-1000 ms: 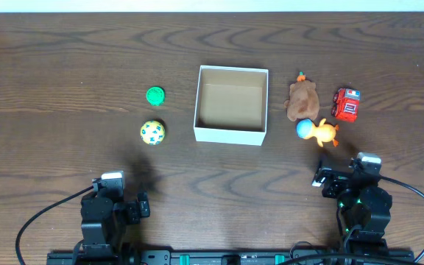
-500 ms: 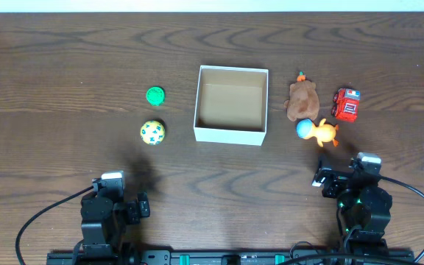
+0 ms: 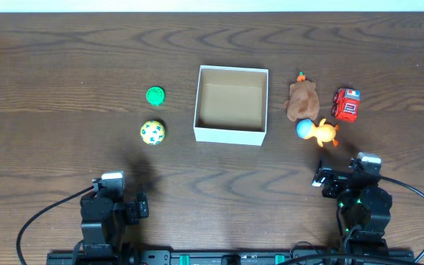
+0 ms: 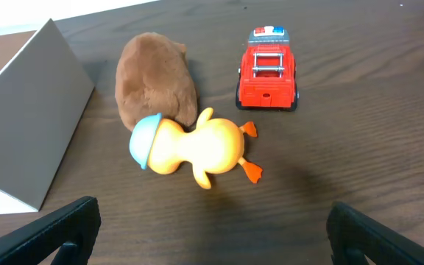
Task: Pack container
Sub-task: 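Raise the right arm from rest toward the brown plush hamster, then grasp the brown plush hamster with the right gripper, then carry the hamster left over the white box and release it inside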
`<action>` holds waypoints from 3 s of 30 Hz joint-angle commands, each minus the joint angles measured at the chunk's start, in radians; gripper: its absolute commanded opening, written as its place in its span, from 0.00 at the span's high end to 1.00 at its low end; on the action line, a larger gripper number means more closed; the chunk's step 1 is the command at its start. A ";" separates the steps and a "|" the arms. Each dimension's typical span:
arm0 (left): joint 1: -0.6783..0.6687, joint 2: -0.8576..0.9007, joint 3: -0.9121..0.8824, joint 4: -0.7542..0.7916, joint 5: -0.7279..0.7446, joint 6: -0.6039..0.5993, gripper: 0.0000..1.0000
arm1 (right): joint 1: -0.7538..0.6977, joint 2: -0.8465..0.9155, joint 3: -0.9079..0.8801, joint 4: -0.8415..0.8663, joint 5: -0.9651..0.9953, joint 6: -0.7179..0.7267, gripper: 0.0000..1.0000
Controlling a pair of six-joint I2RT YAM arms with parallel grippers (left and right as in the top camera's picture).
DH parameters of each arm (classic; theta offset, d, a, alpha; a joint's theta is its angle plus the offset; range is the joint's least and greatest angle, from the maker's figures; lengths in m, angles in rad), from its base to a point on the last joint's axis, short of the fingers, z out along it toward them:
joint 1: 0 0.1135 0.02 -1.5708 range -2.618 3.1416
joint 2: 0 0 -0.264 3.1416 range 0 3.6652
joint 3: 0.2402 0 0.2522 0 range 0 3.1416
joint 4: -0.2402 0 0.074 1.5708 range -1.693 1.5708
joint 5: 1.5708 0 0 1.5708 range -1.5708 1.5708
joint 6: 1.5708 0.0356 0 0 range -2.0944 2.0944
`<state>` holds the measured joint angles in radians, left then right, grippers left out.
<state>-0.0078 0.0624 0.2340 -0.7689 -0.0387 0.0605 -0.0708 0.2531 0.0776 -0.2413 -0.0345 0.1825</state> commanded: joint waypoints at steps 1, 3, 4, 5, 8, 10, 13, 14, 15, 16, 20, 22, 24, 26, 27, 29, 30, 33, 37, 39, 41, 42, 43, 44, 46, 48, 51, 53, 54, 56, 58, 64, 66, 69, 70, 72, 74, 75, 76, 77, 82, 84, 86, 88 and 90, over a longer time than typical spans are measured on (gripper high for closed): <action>-0.002 -0.006 -0.004 -0.006 -0.063 0.055 0.02 | 0.006 -0.004 -0.003 0.006 -0.008 0.017 0.01; -0.002 -0.006 -0.004 -0.006 -0.063 0.055 0.02 | 0.006 -0.004 -0.003 0.003 -0.008 0.043 0.01; -0.002 -0.006 -0.004 -0.006 -0.063 0.055 0.02 | 0.006 -0.004 -0.003 0.000 -0.008 0.045 0.01; -0.002 -0.006 -0.004 -0.006 -0.063 0.055 0.02 | 0.006 -0.004 -0.003 0.000 -0.008 0.045 0.01; -0.002 -0.006 -0.004 0.006 -0.068 0.069 0.02 | 0.006 -0.004 -0.003 0.018 -0.027 0.097 0.01; -0.002 -0.006 -0.004 0.041 -0.034 0.042 0.02 | 0.006 -0.004 -0.003 0.028 -0.080 0.192 0.01; -0.002 -0.006 -0.003 0.096 0.059 0.021 0.02 | 0.006 -0.004 -0.003 0.048 -0.151 0.223 0.01; -0.002 -0.006 -0.001 0.117 0.093 0.016 0.02 | 0.006 -0.004 -0.002 0.051 -0.158 0.220 0.01; -0.002 -0.006 0.004 0.143 0.139 0.013 0.02 | 0.006 -0.002 0.003 0.051 -0.158 0.220 0.01; -0.002 -0.006 0.009 0.177 0.188 0.013 0.02 | 0.006 0.003 0.014 0.051 -0.158 0.216 0.01; -0.002 -0.003 0.037 0.253 0.221 -0.013 0.02 | 0.006 0.071 0.124 0.026 -0.156 0.135 0.01; -0.002 0.015 0.056 0.268 0.221 -0.023 0.02 | 0.006 0.139 0.214 -0.009 -0.147 0.102 0.01; -0.002 0.061 0.088 0.276 0.218 -0.040 0.02 | 0.006 0.233 0.318 -0.041 -0.145 0.089 0.01; -0.002 0.124 0.132 0.278 0.218 -0.050 0.02 | 0.006 0.343 0.431 -0.076 -0.145 0.089 0.01; -0.002 0.161 0.159 0.277 0.218 -0.051 0.02 | 0.006 0.406 0.495 -0.098 -0.146 0.089 0.01; -0.002 0.264 0.237 0.277 0.218 -0.056 0.02 | 0.006 0.534 0.622 -0.143 -0.146 0.081 0.01; -0.002 0.314 0.276 0.273 0.218 -0.056 0.02 | 0.006 0.599 0.687 -0.169 -0.147 0.063 0.01; -0.002 0.505 0.434 0.228 0.218 -0.055 0.02 | 0.006 0.785 0.874 -0.269 -0.146 -0.002 0.01; -0.002 0.782 0.683 0.121 0.217 -0.054 0.02 | 0.006 1.022 1.128 -0.452 -0.135 -0.068 0.01; -0.002 0.883 0.776 0.073 0.208 -0.050 0.02 | 0.006 1.106 1.208 -0.506 -0.126 -0.069 0.01; 0.006 1.001 0.879 0.017 0.207 -0.031 0.02 | 0.006 1.184 1.267 -0.547 -0.127 -0.068 0.01; 0.014 1.047 0.915 -0.003 0.207 -0.031 0.02 | 0.007 1.214 1.285 -0.558 -0.134 -0.068 0.01; 0.025 1.096 0.950 -0.022 0.207 -0.031 0.02 | 0.007 1.249 1.299 -0.561 -0.163 -0.068 0.01; 0.037 1.142 0.979 -0.039 0.207 -0.031 0.02 | 0.007 1.270 1.302 -0.559 -0.205 -0.067 0.01; 0.064 1.212 1.006 -0.051 0.208 -0.032 0.02 | 0.007 1.310 1.300 -0.537 -0.301 -0.070 0.01; 0.093 1.264 1.007 -0.050 0.208 -0.031 0.02 | 0.007 1.350 1.300 -0.497 -0.309 -0.084 0.01; 0.131 1.328 1.007 -0.053 0.208 -0.032 0.02 | 0.014 1.405 1.300 -0.442 -0.303 -0.083 0.01; 0.149 1.362 1.007 -0.054 0.207 -0.032 0.02 | 0.029 1.444 1.300 -0.418 -0.289 -0.082 0.01; 0.155 1.378 1.007 -0.054 0.207 -0.032 0.02 | 0.040 1.466 1.301 -0.410 -0.265 -0.082 0.01; 0.161 1.401 1.007 -0.060 0.207 -0.031 0.02 | 0.064 1.511 1.301 -0.397 -0.200 -0.079 0.01; 0.162 1.421 1.007 -0.061 0.207 -0.031 0.02 | 0.089 1.562 1.302 -0.384 -0.144 -0.079 0.01; 0.162 1.451 1.007 -0.061 0.207 -0.031 0.02 | 0.111 1.676 1.328 -0.362 -0.085 -0.071 0.01; 0.162 1.451 1.006 -0.061 0.207 -0.031 0.02 | 0.111 1.705 1.331 -0.350 -0.085 -0.071 0.01; 0.162 1.451 1.006 -0.061 0.207 -0.031 0.02 | 0.111 1.749 1.331 -0.346 -0.086 -0.064 0.01; 0.162 1.451 1.006 -0.061 0.207 -0.031 0.02 | 0.111 1.762 1.331 -0.345 -0.086 -0.063 0.07; 0.162 1.451 1.006 -0.061 0.207 -0.032 0.02 | 0.111 1.769 1.331 -0.345 -0.085 -0.064 0.19; 0.162 1.451 1.006 -0.061 0.207 -0.031 0.02 | 0.112 1.769 1.331 -0.341 -0.085 -0.064 0.31; 0.162 1.451 1.006 -0.061 0.207 -0.032 0.02 | 0.114 1.769 1.332 -0.340 -0.085 -0.064 0.37; 0.162 1.451 1.006 -0.061 0.207 -0.031 0.02 | 0.117 1.769 1.333 -0.341 -0.085 -0.064 0.43; 0.162 1.451 1.006 -0.061 0.207 -0.031 0.02 | 0.120 1.769 1.334 -0.342 -0.085 -0.064 0.51; 0.162 1.451 1.006 -0.061 0.207 -0.031 0.02 | 0.153 1.751 1.357 -0.375 -0.083 -0.064 0.83; 0.162 1.451 1.006 -0.061 0.207 -0.032 0.02 | 0.174 1.731 1.394 -0.402 -0.072 -0.064 0.89; 0.162 1.451 1.006 -0.061 0.207 -0.031 0.02 | 0.207 1.698 1.456 -0.448 -0.051 -0.065 0.97; 0.162 1.451 1.006 -0.061 0.207 -0.032 0.02 | 0.249 1.660 1.527 -0.491 -0.024 -0.065 0.98; 0.162 1.451 1.006 -0.061 0.207 -0.031 0.02 | 0.300 1.621 1.596 -0.519 -0.004 -0.068 0.98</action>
<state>0.1505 1.5112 1.2247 -0.8272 0.1738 0.0231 0.1566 1.9911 1.5620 -0.7498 -0.0761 0.1215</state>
